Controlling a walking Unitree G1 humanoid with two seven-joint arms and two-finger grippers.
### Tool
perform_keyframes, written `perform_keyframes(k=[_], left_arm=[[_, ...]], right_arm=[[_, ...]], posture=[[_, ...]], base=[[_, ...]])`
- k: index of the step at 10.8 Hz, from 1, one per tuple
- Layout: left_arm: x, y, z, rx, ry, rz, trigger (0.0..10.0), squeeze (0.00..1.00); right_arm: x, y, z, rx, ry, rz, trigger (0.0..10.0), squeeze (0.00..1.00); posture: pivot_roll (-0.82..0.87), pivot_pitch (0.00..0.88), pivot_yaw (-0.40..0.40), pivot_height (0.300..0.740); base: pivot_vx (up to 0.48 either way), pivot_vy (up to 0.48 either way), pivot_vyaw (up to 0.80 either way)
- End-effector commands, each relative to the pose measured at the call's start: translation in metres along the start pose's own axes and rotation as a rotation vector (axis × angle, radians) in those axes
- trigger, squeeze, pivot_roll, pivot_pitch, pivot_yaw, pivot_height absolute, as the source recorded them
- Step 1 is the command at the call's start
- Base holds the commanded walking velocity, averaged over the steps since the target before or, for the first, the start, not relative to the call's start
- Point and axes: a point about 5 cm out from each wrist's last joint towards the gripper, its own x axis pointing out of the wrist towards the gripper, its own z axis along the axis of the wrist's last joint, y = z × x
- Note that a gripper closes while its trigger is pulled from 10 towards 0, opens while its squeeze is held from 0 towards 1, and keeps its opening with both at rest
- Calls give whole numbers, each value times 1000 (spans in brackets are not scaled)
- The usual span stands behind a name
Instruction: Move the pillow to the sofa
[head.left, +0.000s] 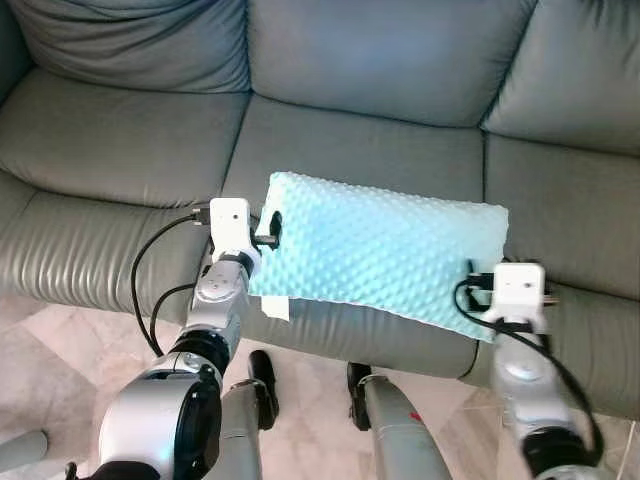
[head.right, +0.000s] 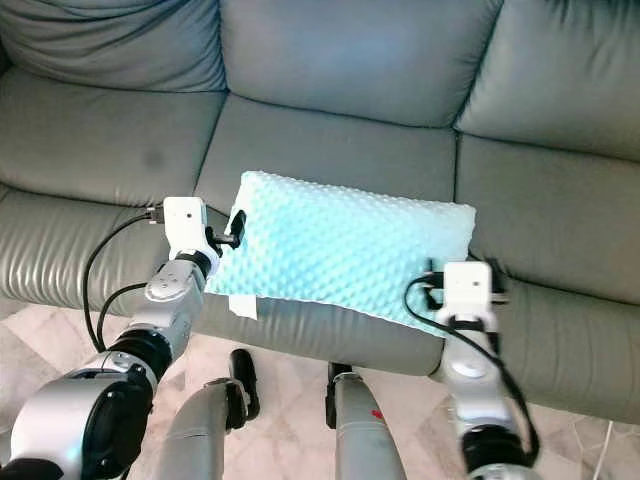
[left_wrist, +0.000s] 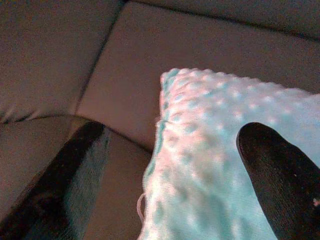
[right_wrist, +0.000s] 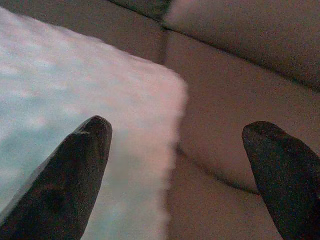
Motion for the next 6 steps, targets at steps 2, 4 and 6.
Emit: perform_keyframes(k=[2, 4, 6], left_arm=[[-13, 2, -21, -99, 27, -101, 10000, 1000], [-35, 2, -32, -65, 17, -240, 10000, 0], [-64, 15, -34, -51, 13, -279, 10000, 0]], right_arm=[[-7, -23, -30, -56, 159, -91, 10000, 0], [1, -31, -29, -80, 176, -105, 10000, 0], [11, -29, -27, -69, 222, -76, 10000, 0]], posture=[[-137, 401, 40, 740], [-101, 396, 57, 740], [-45, 399, 75, 740]], base=[[0, 0, 0], [0, 0, 0], [0, 0, 0]])
